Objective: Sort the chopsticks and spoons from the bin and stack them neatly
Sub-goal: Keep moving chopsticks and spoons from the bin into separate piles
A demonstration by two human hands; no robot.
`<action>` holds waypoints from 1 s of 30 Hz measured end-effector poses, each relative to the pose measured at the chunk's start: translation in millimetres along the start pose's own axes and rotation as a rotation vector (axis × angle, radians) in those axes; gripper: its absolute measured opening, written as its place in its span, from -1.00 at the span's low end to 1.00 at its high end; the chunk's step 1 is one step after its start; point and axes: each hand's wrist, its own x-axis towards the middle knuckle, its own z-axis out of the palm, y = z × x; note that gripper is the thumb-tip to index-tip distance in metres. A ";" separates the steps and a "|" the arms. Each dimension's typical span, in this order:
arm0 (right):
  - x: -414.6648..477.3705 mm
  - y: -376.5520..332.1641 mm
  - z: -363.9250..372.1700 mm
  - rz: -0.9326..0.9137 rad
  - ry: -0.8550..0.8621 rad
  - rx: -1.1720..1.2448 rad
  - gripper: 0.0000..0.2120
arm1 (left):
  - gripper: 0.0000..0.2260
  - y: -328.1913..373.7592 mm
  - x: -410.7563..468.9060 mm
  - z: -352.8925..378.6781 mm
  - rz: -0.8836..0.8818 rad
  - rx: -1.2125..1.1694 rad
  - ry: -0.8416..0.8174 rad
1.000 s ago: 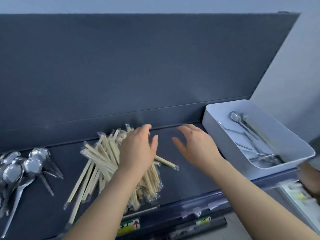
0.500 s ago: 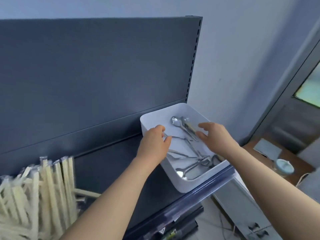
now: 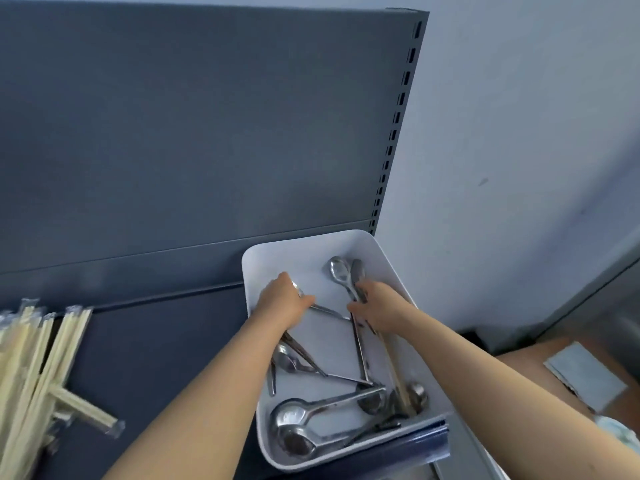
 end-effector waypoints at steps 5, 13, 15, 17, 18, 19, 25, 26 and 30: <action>17.1 0.7 2.7 -0.052 -0.040 -0.046 -0.85 | -0.59 1.3 11.0 0.6 0.052 0.100 0.003; 27.3 2.3 14.6 -0.061 0.042 0.001 -0.62 | -0.95 -3.3 15.8 0.9 0.048 0.089 0.091; 28.5 1.3 17.3 -0.048 0.056 -0.054 -0.60 | -0.89 -6.8 15.8 -0.3 0.028 0.090 0.095; 30.8 1.1 19.5 -0.028 0.016 -0.052 -0.68 | -0.77 -8.6 13.4 0.1 0.017 0.080 0.075; 31.3 0.5 19.8 -0.021 0.002 -0.052 -0.74 | -0.70 -8.7 11.7 0.1 0.013 0.075 0.065; 31.9 0.3 20.0 -0.019 0.003 -0.061 -0.82 | -0.67 -8.5 10.3 0.0 0.016 0.077 0.061; 31.4 -2.6 14.0 -0.035 0.013 -0.067 -0.63 | -0.82 -2.4 5.4 -7.6 0.057 0.239 0.027; 32.2 -2.9 14.2 -0.041 0.013 -0.069 -0.64 | -0.81 -1.5 4.6 -9.0 0.050 0.259 0.019; 35.9 -5.8 21.6 -0.065 -0.042 0.057 -0.72 | -0.78 -2.4 2.1 -12.6 -0.004 0.367 -0.078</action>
